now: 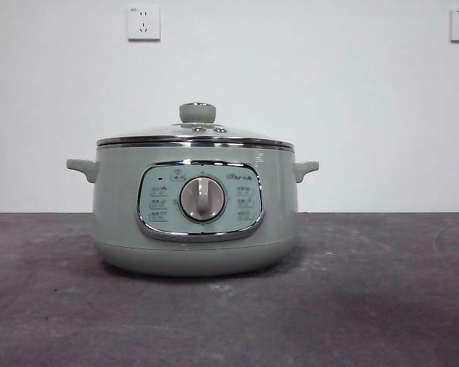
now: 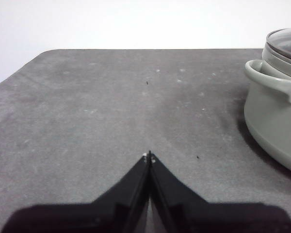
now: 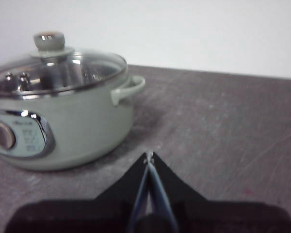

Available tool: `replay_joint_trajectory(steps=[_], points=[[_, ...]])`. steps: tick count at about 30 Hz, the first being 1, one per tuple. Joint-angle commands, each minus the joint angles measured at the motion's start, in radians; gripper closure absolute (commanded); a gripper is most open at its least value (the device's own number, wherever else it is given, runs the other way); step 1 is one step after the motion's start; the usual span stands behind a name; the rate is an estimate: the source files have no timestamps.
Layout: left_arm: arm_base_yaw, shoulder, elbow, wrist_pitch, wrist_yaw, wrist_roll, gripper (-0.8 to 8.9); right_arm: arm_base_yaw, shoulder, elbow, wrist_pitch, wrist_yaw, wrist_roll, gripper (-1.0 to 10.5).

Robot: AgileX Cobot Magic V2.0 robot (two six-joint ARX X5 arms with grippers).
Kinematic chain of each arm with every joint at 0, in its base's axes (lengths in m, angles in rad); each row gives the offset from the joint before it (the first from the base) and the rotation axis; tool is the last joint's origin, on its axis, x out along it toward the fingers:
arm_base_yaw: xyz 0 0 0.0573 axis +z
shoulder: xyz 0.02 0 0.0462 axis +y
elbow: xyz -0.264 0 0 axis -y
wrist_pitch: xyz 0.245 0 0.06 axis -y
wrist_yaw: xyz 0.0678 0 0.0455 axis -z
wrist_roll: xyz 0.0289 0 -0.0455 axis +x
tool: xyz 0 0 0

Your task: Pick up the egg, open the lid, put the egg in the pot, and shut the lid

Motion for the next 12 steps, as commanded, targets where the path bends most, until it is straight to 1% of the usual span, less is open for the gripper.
replay_joint_trajectory(steps=[1,5,8,12], points=[[0.003,-0.003,-0.014,0.005,-0.001,-0.009,8.16,-0.001,-0.007,-0.026,0.006,0.005,0.037,9.5],[0.003,-0.003,-0.014,0.005,0.000,-0.009,8.16,-0.001,-0.007,-0.051,-0.004,0.006,0.053,9.5],[0.003,-0.003,-0.014,0.005,0.000,-0.009,8.16,-0.001,-0.007,-0.061,-0.013,0.049,0.085,9.5],[0.003,-0.003,-0.014,0.005,0.000,-0.009,8.16,0.000,-0.007,-0.061,-0.015,0.071,0.109,9.5]])
